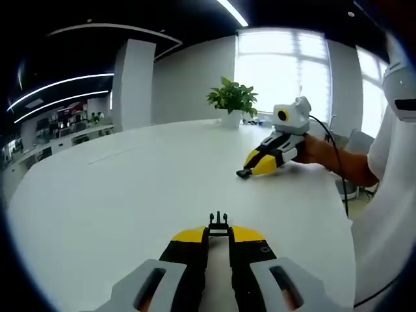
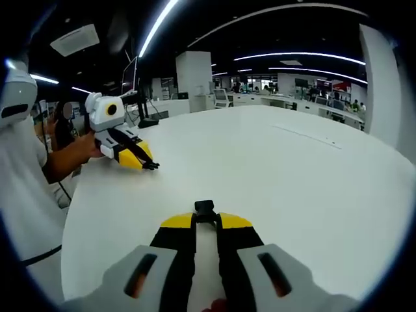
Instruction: Snap the two parts of the plastic buckle together until the buckle closes and remains connected.
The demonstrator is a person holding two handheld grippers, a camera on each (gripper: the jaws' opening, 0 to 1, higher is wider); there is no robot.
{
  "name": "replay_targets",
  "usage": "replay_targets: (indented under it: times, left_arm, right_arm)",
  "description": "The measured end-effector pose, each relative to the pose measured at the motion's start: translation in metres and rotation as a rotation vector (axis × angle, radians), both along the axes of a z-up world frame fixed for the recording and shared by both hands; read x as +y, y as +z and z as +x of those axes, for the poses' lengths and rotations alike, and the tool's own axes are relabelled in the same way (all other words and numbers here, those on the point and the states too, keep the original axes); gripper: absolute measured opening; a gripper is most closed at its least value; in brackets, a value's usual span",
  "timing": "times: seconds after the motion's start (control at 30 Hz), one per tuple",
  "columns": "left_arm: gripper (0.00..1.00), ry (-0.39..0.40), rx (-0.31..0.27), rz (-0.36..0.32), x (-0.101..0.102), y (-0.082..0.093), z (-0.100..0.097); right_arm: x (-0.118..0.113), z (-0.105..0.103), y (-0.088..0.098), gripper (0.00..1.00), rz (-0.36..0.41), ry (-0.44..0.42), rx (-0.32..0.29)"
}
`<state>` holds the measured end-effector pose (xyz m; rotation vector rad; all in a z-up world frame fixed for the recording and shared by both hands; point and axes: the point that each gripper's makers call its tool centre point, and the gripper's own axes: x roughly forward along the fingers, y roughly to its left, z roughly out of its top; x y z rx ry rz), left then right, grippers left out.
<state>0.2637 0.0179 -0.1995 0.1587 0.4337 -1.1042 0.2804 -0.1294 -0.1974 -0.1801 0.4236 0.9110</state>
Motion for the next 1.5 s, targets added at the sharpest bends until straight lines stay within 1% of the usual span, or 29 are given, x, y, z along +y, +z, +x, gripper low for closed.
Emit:
replay_targets:
  times: [0.07,0.17,0.23,0.33,0.47,0.6,0.67,0.73,0.87,0.93,1.0,1.1,1.27,1.5]
  left_arm:
    - [0.11,-0.008,-0.003,0.004,0.0,-0.001,0.0]
    - [0.11,-0.031,0.008,0.005,0.001,-0.001,-0.004]
    - [0.11,-0.057,0.017,-0.003,0.0,0.0,-0.009]
    - [0.11,-0.072,0.008,0.008,0.0,-0.001,-0.013]
    - [0.11,-0.088,0.014,0.024,-0.004,-0.004,-0.017]
    - [0.11,-0.128,-0.005,0.019,-0.011,-0.003,-0.022]
    - [0.11,-0.15,-0.01,0.01,-0.014,-0.002,-0.025]
    - [0.11,-0.18,-0.022,0.004,-0.017,-0.001,-0.029]
    - [0.11,-0.221,-0.034,0.022,-0.021,-0.003,-0.037]
    - [0.11,-0.242,-0.027,0.031,-0.022,-0.005,-0.041]
    - [0.11,-0.264,-0.034,0.038,-0.023,-0.007,-0.045]
    - [0.11,-0.301,-0.034,0.036,-0.025,-0.007,-0.052]
    - [0.11,-0.337,-0.038,0.029,-0.027,-0.007,-0.059]
    - [0.11,-0.381,-0.035,0.019,-0.031,-0.006,-0.068]
  right_arm:
    - [0.002,-0.005,-0.002,0.12,-0.002,0.017,0.002]
    - [0.003,-0.011,-0.002,0.12,0.001,0.035,0.005]
    - [0.004,-0.015,-0.002,0.12,0.013,0.042,0.019]
    - [0.005,-0.02,-0.003,0.12,0.019,0.053,0.025]
    - [0.009,-0.029,-0.004,0.12,0.012,0.082,0.026]
    - [0.013,-0.036,-0.005,0.12,0.013,0.116,0.021]
    - [0.015,-0.04,-0.004,0.12,0.029,0.138,0.029]
    - [0.015,-0.042,-0.004,0.12,0.027,0.147,0.021]
    - [0.017,-0.051,-0.003,0.12,0.024,0.185,0.014]
    - [0.019,-0.057,-0.004,0.12,0.017,0.213,0.006]
    - [0.021,-0.06,-0.003,0.12,0.017,0.231,0.002]
    - [0.024,-0.066,-0.003,0.12,0.018,0.262,-0.001]
    - [0.031,-0.076,-0.004,0.12,0.007,0.319,-0.003]
    - [0.035,-0.082,-0.004,0.12,0.007,0.35,-0.003]
